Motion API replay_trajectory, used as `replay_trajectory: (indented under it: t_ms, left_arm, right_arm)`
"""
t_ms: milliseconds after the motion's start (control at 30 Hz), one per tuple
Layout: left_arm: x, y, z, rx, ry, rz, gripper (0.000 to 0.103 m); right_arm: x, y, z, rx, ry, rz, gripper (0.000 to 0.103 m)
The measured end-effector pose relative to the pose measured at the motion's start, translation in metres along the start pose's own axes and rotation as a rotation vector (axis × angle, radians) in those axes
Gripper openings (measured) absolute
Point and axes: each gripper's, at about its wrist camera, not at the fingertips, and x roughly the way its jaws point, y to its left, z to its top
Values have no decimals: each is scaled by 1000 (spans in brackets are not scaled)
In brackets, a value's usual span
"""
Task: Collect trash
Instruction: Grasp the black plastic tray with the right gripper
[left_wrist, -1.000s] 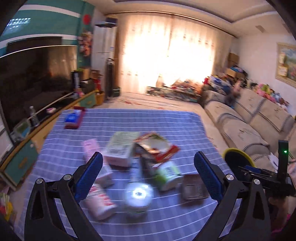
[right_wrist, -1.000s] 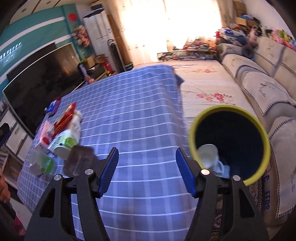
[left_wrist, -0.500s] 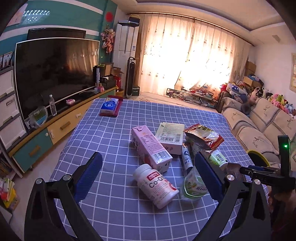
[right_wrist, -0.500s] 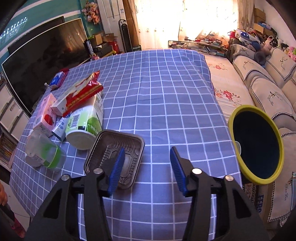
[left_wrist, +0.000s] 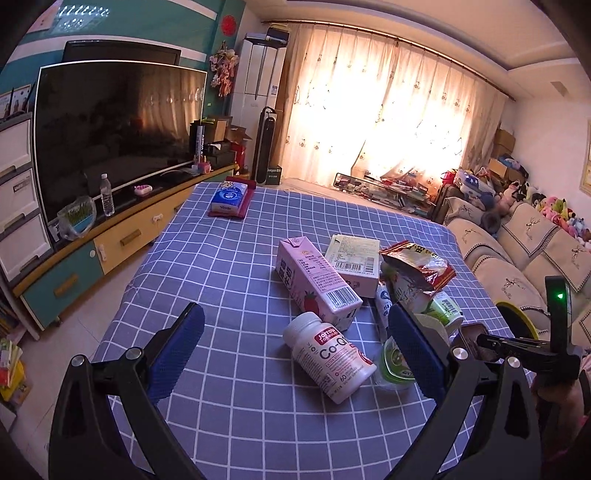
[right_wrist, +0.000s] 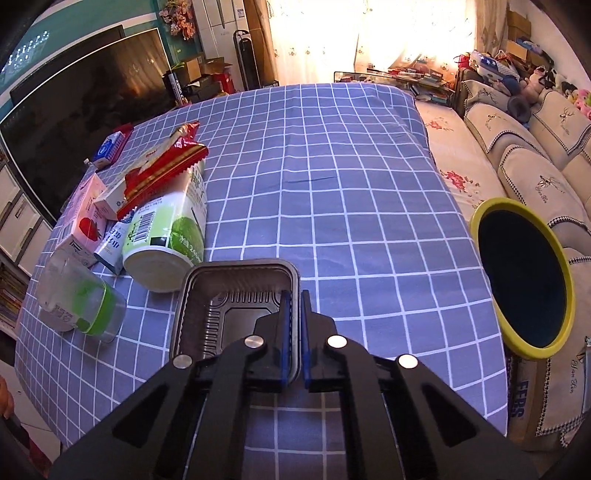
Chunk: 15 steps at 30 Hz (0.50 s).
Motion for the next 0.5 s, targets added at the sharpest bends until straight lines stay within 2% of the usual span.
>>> replay_trajectory:
  t_ms: [267,500]
  left_arm:
    - [-3,-11,0,25,-5,-7,98]
    - [-2,-18,2,35,-7,-1,98]
  right_arm:
    - [-23,-18,5,37,-66,-7,4]
    - [-43,-73,14,132,-139,-112,4]
